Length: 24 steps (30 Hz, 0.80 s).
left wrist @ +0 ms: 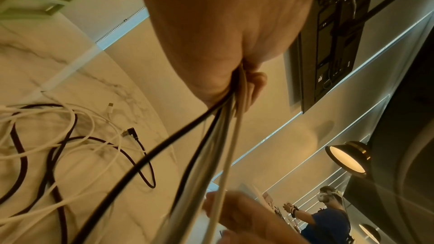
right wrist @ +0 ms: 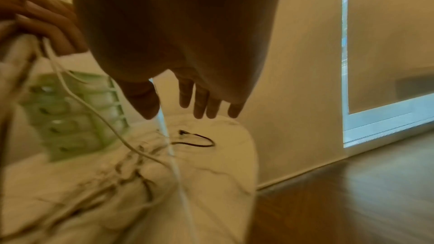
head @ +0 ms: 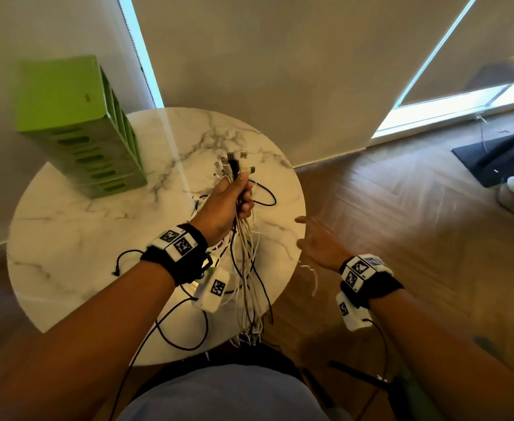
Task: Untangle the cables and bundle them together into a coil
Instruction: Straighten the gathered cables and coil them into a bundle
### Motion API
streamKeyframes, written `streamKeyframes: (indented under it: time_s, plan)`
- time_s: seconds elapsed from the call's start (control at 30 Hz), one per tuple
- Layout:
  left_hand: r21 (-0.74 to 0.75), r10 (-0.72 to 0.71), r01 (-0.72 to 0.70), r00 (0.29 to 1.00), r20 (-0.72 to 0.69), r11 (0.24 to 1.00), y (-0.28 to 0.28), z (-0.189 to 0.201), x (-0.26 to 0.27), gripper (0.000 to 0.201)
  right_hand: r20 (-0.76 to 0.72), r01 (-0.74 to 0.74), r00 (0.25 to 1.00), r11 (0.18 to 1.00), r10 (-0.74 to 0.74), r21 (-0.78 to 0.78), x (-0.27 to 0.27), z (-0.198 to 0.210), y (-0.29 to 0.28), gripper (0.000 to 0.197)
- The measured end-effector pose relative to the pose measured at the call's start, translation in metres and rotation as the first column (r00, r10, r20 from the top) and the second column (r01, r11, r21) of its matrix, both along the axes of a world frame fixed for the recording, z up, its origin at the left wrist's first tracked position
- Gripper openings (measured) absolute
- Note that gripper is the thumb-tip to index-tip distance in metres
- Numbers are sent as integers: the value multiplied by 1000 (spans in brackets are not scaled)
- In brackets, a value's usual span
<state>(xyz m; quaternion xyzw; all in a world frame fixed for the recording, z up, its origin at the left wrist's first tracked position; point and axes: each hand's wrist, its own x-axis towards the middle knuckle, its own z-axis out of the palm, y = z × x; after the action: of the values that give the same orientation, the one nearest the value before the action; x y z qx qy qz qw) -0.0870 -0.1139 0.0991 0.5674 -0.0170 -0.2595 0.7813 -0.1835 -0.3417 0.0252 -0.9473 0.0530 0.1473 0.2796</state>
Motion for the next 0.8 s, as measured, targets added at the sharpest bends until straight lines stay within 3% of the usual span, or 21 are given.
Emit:
streamKeyframes:
  time_s: [0.1, 0.17, 0.27, 0.37, 0.47, 0.57, 0.67, 0.73, 0.8]
  plan:
    - [-28, -19, 19, 1000, -1, 999, 2, -1, 1, 33, 63, -117, 992, 972, 106, 204, 17, 14, 44, 59]
    - [-22, -10, 10, 1000, 12, 1000, 5, -2, 3, 33, 21, -166, 986, 946, 167, 279, 26, 26, 68, 56]
    - [31, 42, -44, 997, 59, 999, 13, -5, 11, 32, -15, -96, 994, 919, 110, 381, 32, 39, 80, 42]
    - [86, 95, -106, 988, 120, 991, 20, -7, 17, 31, 145, -89, 989, 933, 40, 348, 34, 46, 70, 24]
    - [93, 130, -138, 988, 84, 986, 26, -5, 22, 33, 305, -89, 952, 919, -36, 384, 38, 48, 57, 17]
    - [219, 71, -98, 989, 127, 971, 29, 2, 29, 43, 330, -33, 936, 903, -122, 428, 43, 47, 45, 16]
    - [339, 17, -86, 979, 202, 937, 31, 9, 31, 41, 244, -28, 968, 950, -52, 312, 42, 36, 30, 19]
    - [276, 87, -126, 985, 149, 953, 31, 12, 34, 35, 110, 15, 993, 967, -45, 254, 37, 25, 17, 20]
    - [113, 146, -150, 988, 43, 982, 31, 17, 37, 34, -108, 58, 993, 985, -40, 166, 32, 16, 4, 18]
